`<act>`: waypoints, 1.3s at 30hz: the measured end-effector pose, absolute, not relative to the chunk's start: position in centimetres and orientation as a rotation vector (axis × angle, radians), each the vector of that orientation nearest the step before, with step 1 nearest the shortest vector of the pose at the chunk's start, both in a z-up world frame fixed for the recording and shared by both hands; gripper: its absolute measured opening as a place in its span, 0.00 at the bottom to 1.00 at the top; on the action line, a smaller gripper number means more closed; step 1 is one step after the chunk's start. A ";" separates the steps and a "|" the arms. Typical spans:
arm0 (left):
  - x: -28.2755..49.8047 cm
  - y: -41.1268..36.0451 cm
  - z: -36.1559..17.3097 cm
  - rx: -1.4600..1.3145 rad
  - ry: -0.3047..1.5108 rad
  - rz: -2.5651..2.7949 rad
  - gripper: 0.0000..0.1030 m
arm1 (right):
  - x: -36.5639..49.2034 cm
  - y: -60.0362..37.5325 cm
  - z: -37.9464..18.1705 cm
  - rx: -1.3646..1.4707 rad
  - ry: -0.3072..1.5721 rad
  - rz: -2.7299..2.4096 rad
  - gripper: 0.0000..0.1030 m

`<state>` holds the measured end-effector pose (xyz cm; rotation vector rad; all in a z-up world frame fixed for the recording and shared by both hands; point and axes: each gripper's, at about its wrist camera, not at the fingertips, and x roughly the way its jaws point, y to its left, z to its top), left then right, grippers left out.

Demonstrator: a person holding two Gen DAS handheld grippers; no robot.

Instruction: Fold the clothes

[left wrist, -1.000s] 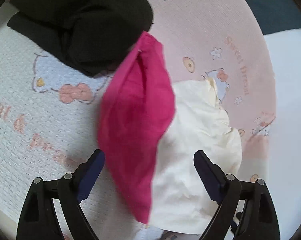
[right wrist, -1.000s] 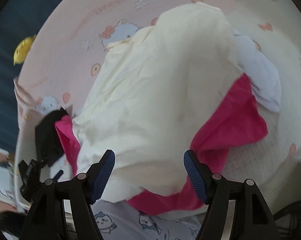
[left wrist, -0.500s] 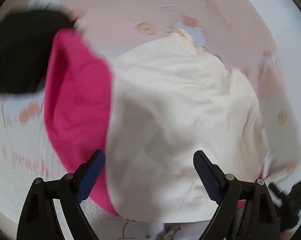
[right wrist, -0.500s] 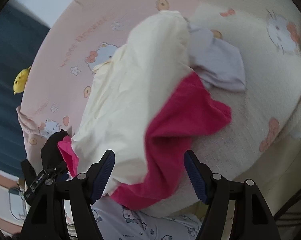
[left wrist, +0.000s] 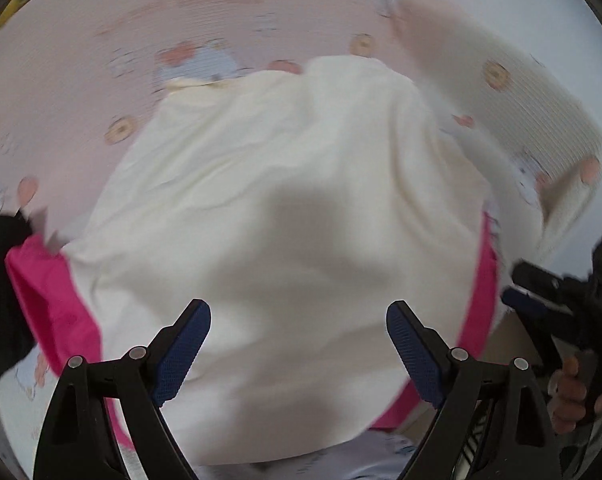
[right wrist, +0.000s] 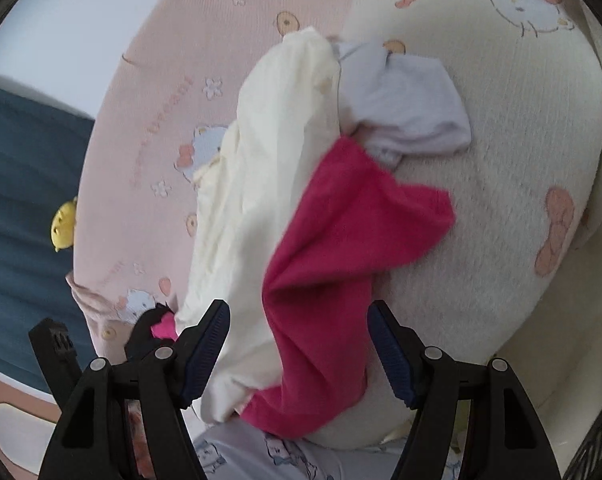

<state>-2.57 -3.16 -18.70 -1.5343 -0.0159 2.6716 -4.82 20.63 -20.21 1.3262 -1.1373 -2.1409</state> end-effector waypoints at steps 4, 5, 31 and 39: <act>-3.4 -0.2 -19.3 -1.551 0.035 2.581 0.87 | -5.8 21.1 -21.1 1.336 -1.222 -2.099 0.69; -3.5 0.6 -19.4 -1.557 0.051 2.558 0.87 | -5.9 21.3 -21.6 1.344 -1.268 -2.070 0.69; -7.3 8.4 -23.6 -1.604 0.305 2.405 0.14 | -8.4 20.6 -24.1 1.490 -1.339 -2.180 0.15; -8.9 3.0 -23.6 -1.677 0.155 2.528 0.12 | -8.2 18.8 -21.7 1.388 -1.286 -2.195 0.49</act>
